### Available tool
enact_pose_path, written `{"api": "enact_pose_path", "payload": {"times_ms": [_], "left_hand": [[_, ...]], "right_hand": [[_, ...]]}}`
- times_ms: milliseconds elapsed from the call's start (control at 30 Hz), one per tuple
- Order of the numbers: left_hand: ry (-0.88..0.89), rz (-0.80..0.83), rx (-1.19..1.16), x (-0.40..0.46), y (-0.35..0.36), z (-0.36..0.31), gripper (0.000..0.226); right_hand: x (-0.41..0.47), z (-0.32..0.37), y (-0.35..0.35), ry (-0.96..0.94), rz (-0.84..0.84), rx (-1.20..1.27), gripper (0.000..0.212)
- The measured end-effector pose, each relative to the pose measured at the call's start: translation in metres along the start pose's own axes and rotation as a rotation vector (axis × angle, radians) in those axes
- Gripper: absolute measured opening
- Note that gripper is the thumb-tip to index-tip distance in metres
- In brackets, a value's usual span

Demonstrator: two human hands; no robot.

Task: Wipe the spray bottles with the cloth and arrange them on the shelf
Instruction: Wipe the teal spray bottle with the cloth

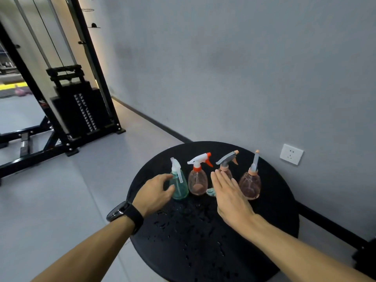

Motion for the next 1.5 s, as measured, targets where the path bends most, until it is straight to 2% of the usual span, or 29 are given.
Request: {"api": "enact_pose_path", "payload": {"times_ms": [133,367,633,833,1033,1167,1267,1500], "left_hand": [[-0.094,-0.031,-0.015,0.034,0.001,0.021,0.046],[-0.178,0.025,-0.093,0.081,0.036,0.046,0.055],[-0.196,0.073,-0.409,0.108,0.071,0.054,0.039],[-0.199,0.111,-0.474,0.115,0.078,0.057,0.035],[-0.231,0.160,-0.595,0.093,0.081,0.060,0.026],[-0.277,0.210,-0.851,0.068,0.077,0.055,0.040],[-0.296,0.249,-0.991,0.050,0.073,0.040,0.036],[-0.375,0.306,-1.113,0.014,0.067,0.016,0.046]], "right_hand": [[0.013,-0.009,0.017,-0.003,0.010,0.005,0.080],[0.038,-0.018,0.056,-0.006,0.041,0.066,0.081],[0.054,-0.024,0.099,-0.003,0.092,0.115,0.084],[0.057,-0.026,0.108,0.009,0.069,0.190,0.083],[0.049,-0.031,0.100,0.025,-0.008,0.341,0.075],[0.042,-0.025,0.077,0.031,-0.054,0.448,0.071],[0.034,-0.008,0.057,-0.016,-0.064,0.478,0.065],[0.022,0.032,0.028,-0.029,-0.167,0.453,0.060]]}}
Point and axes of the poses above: each hand's wrist, its own x-axis towards the middle knuckle, its own y-axis out of the palm, z = x × y, the point moved 10 cm from there along x, towards the middle knuckle, and after that the axes turned 10 degrees about -y, right-handed, at the moved point
